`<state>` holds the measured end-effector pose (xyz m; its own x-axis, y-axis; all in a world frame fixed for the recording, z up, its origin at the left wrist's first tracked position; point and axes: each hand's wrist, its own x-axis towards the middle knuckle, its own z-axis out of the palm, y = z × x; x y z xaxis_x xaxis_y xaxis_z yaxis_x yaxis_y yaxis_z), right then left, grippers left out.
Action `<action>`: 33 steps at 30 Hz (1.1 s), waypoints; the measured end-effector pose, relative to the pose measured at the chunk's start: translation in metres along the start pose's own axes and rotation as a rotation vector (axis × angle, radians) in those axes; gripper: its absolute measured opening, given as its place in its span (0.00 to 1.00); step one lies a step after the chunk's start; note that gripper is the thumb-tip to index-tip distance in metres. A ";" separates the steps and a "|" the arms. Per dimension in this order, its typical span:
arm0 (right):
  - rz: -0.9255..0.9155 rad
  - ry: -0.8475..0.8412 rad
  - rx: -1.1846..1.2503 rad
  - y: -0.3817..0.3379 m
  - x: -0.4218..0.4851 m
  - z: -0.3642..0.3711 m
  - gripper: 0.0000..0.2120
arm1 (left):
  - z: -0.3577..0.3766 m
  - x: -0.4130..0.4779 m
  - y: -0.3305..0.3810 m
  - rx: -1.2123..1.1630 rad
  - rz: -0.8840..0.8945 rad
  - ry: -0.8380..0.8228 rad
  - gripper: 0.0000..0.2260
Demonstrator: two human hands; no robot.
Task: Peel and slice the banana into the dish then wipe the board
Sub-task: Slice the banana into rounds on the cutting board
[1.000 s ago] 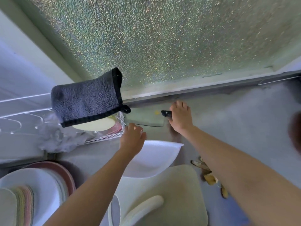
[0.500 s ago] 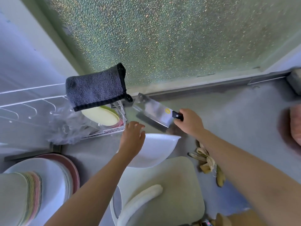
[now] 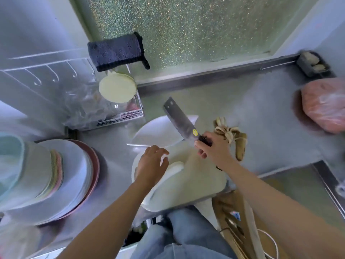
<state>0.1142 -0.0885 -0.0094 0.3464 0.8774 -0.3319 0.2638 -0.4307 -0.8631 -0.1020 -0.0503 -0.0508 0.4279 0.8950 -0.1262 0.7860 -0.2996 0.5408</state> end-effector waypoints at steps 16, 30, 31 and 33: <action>-0.083 -0.002 -0.663 0.039 -0.086 -0.004 0.07 | 0.023 -0.041 -0.007 0.130 -0.130 -0.159 0.19; -0.016 -0.159 -0.820 0.049 -0.083 0.041 0.13 | 0.012 -0.057 -0.028 0.103 -0.199 -0.159 0.19; -0.018 -0.168 -0.822 0.051 -0.081 0.043 0.11 | 0.014 -0.058 -0.027 0.092 -0.180 -0.159 0.18; -0.032 -0.181 -0.824 0.053 -0.076 0.045 0.13 | 0.017 -0.058 -0.022 0.077 -0.161 -0.154 0.18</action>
<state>0.0609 -0.1689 -0.0472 0.1958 0.8821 -0.4285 0.8678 -0.3594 -0.3433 -0.1367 -0.1009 -0.0695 0.3527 0.8739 -0.3344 0.8787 -0.1865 0.4394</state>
